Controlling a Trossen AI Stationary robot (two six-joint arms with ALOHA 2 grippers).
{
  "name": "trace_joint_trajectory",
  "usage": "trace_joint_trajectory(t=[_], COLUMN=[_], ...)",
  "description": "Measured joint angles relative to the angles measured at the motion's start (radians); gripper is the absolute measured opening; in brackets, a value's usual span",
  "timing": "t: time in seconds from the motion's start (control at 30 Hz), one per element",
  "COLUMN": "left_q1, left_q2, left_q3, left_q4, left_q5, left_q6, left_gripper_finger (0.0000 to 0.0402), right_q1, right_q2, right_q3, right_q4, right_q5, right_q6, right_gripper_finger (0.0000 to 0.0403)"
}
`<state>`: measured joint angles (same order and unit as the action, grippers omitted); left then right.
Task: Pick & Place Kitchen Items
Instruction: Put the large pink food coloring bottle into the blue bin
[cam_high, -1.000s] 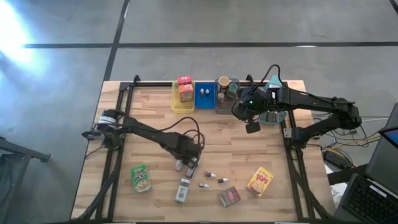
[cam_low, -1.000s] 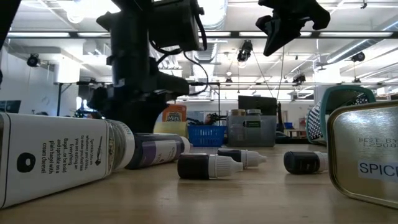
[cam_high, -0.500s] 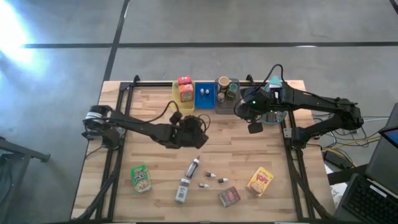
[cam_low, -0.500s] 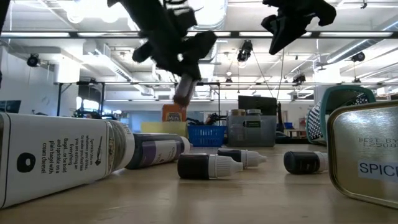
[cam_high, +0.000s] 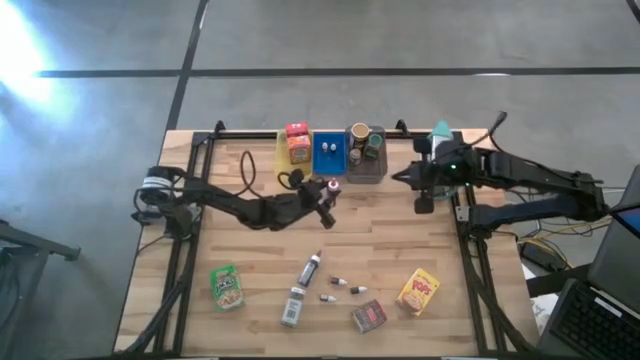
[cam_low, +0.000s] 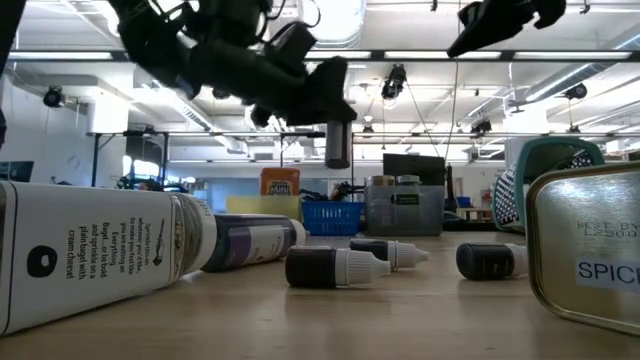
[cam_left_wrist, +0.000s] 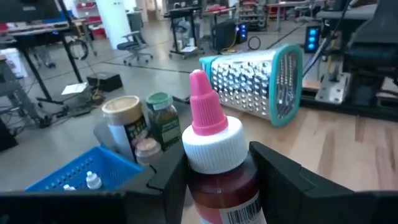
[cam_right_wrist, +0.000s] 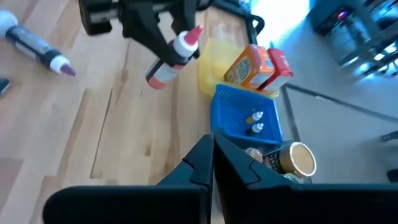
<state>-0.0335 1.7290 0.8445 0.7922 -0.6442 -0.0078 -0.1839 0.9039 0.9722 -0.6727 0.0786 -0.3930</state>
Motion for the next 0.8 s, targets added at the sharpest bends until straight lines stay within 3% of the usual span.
trace_joint_trajectory(t=[0.27, 0.5, 0.8], left_q1=[0.026, 0.026, 0.024], left_q2=[0.0, 0.015, 0.18], left_q3=[-0.062, -0.065, -0.064], left_q4=[0.054, 0.083, 0.318], left_q5=[0.109, 0.104, 0.025], left_q6=[0.015, 0.066, 0.165], left_gripper_finger=[0.016, 0.016, 0.0158], right_q1=[0.0, 0.0, 0.0], right_q2=[-0.079, -0.056, -0.023], right_q3=[-0.102, -0.123, -0.114], right_q4=[0.122, 0.165, 0.186], right_q5=[0.0, 0.0, 0.001], right_q6=[0.004, 0.0, 0.0], right_gripper_finger=[0.0008, 0.0008, 0.0008])
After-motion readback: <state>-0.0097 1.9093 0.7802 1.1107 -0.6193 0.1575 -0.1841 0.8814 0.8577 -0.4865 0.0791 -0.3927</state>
